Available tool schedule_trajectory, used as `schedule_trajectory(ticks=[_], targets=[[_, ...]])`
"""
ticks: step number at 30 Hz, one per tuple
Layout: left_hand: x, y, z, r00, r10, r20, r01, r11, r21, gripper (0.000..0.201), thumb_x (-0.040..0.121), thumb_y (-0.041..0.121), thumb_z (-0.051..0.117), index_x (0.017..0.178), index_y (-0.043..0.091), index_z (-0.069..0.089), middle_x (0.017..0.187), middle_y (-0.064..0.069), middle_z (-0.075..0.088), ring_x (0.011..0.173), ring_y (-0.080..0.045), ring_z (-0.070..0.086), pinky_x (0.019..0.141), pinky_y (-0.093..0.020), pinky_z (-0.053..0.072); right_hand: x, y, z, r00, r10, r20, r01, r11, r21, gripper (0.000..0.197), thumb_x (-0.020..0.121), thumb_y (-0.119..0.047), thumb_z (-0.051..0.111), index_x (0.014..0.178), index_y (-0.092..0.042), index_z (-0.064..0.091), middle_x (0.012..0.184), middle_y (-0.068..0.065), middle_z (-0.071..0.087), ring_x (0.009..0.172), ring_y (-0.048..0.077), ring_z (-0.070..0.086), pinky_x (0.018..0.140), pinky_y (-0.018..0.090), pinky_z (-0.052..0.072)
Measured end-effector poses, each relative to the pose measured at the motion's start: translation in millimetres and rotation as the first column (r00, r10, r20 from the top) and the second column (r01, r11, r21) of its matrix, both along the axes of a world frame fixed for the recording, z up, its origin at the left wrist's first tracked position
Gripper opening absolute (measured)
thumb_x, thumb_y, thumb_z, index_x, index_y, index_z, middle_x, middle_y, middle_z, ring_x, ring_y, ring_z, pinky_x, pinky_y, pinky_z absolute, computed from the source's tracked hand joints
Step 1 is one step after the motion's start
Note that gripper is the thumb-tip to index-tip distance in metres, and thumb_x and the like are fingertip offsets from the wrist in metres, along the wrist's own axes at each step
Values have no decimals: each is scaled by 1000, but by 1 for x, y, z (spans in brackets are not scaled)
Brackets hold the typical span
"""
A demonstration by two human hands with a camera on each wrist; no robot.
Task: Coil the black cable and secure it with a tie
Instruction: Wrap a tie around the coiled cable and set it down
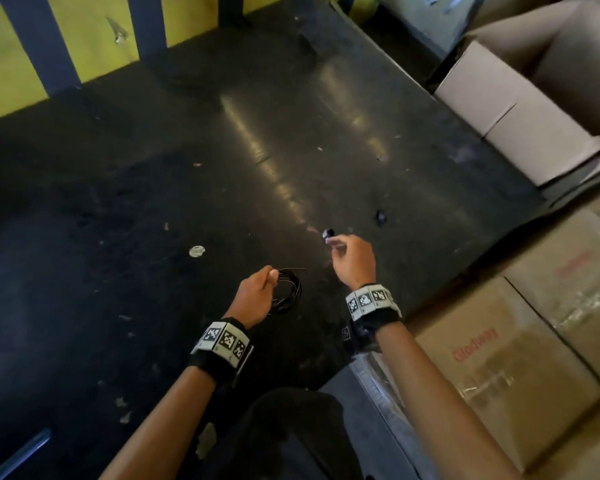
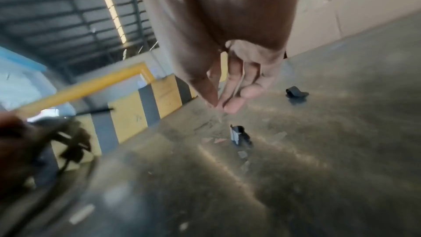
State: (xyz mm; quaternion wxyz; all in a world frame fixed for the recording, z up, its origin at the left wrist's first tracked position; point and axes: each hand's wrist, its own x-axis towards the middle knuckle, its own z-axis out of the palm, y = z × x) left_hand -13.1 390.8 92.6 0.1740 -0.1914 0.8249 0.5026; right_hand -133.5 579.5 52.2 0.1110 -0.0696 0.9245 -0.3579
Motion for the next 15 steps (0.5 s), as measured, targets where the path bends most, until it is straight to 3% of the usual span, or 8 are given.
schedule_trajectory(ticks=[3,7,11,15], targets=[[-7,-8,3,1000,10,-14,-10,1000,-14,30,108,28,33,91,14,53,80,-2,55,67,-11,52,65,-26,47,-34,-12,-7,990,108,-86,-92,980,175,31,89,0,62,108,-20,76,113,3,71,105,26,67,87,36,57],[-14,-25,6,999,27,-27,-28,999,-26,29,108,30,32,89,18,52,79,-2,55,65,-11,52,62,-25,46,-75,-28,-24,951,308,-26,-283,903,324,36,87,0,66,112,-23,78,120,3,70,115,27,64,94,42,57],[-14,-43,10,999,52,-16,-53,998,-33,32,108,31,31,85,19,50,75,-1,52,62,-9,48,59,-23,43,-94,-37,-31,930,359,85,-363,849,384,29,85,0,70,98,-23,82,111,3,78,104,28,73,92,37,59],[-10,-56,17,996,82,-20,-83,996,-34,33,108,30,31,82,21,48,74,-1,50,61,-9,47,60,-23,43,-98,-39,-36,953,281,112,-302,902,307,16,82,-6,74,83,-20,81,92,6,81,90,29,77,84,37,62]])
